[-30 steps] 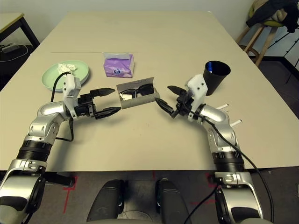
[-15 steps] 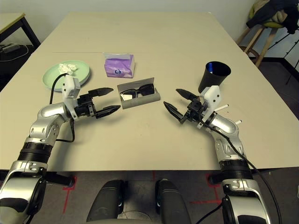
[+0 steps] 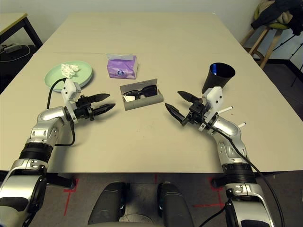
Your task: Organize and tidy the items on the table.
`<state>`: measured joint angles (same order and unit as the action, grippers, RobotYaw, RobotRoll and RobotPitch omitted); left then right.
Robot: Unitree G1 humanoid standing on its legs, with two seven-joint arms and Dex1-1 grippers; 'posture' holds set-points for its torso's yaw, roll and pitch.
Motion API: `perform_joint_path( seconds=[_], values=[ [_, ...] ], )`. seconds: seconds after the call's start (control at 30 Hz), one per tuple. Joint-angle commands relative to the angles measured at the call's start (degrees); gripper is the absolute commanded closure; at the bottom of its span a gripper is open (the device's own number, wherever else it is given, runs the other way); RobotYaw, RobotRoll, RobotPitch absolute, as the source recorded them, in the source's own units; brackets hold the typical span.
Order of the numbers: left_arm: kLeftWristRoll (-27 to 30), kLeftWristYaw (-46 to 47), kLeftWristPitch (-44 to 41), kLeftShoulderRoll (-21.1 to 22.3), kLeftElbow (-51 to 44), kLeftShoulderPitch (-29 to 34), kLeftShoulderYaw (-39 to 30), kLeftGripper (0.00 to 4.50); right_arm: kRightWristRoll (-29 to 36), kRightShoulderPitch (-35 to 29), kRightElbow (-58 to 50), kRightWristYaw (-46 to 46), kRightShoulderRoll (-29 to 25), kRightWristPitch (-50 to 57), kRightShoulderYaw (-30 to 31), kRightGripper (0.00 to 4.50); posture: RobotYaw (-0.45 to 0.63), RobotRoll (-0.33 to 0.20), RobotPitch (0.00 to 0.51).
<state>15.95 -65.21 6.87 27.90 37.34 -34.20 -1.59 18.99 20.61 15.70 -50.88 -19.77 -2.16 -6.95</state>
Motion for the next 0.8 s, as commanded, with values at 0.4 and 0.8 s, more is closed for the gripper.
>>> perform_joint_path(
  seconds=[0.4, 0.8],
  values=[
    [-4.9, 15.7, -0.7, -4.0, 14.9, -11.4, -1.3, 4.47, 0.5, -3.1, -5.7, 2.4, -1.0, 3.2, 0.5, 0.0, 0.17, 0.0, 0.095],
    [-9.5, 22.7, -1.0, -6.8, 20.6, -17.5, 0.4, 4.47, 0.7, -3.7, -7.8, 3.9, -1.5, 4.9, 0.4, 0.0, 0.15, 0.0, 0.11]
  ],
)
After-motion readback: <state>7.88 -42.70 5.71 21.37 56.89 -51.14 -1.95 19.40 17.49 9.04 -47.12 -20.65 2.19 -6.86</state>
